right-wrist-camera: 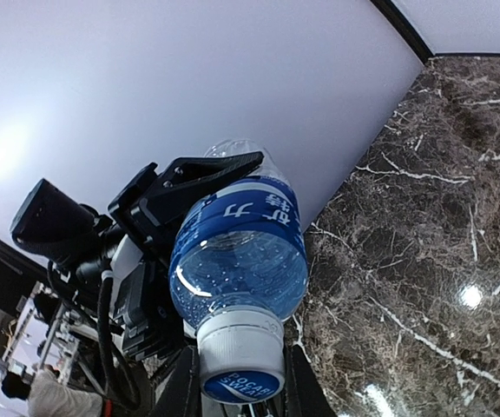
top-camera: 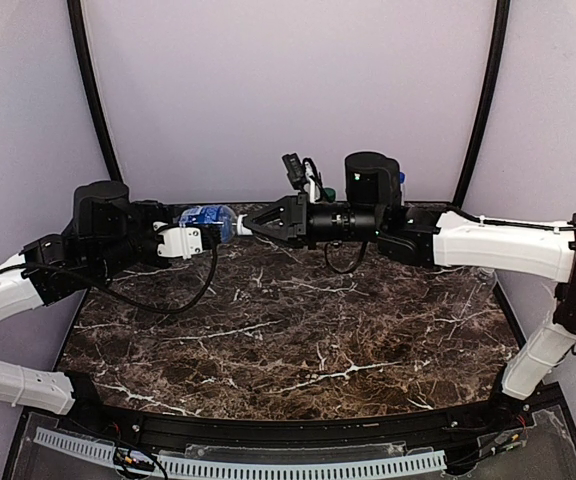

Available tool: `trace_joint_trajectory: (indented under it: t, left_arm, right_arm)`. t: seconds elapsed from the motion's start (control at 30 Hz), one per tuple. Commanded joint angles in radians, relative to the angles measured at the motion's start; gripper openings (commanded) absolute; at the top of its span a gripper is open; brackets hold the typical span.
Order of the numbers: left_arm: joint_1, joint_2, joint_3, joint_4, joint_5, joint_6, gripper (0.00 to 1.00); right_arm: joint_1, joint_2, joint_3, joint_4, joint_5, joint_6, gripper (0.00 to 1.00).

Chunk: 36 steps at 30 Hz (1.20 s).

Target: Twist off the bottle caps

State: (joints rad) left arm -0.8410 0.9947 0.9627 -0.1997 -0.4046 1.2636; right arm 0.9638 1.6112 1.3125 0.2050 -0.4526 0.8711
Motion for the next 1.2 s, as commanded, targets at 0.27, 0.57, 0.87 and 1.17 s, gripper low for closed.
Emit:
trace_joint_trajectory:
  t: [0.27,0.57,0.87,1.17]
  left_arm:
    - [-0.004,-0.005,0.03,-0.019,0.009,-0.033,0.36]
    - [-0.006,-0.02,0.135,-0.368,0.262,-0.148,0.36]
    - [-0.004,0.002,0.219,-0.627,0.459,-0.181,0.35]
    - [-0.004,0.011,0.228,-0.683,0.51,-0.179,0.35]
  right_arm:
    - [0.023,-0.002,0.076,-0.09,-0.032,-0.156,0.0]
    - [0.313,-0.063,0.123,-0.336,0.335,-1.17,0.0]
    - [0.522,-0.084,0.007,-0.237,0.875,-1.98,0.0]
    - [0.573,-0.063,-0.097,0.069,1.016,-2.674,0.0]
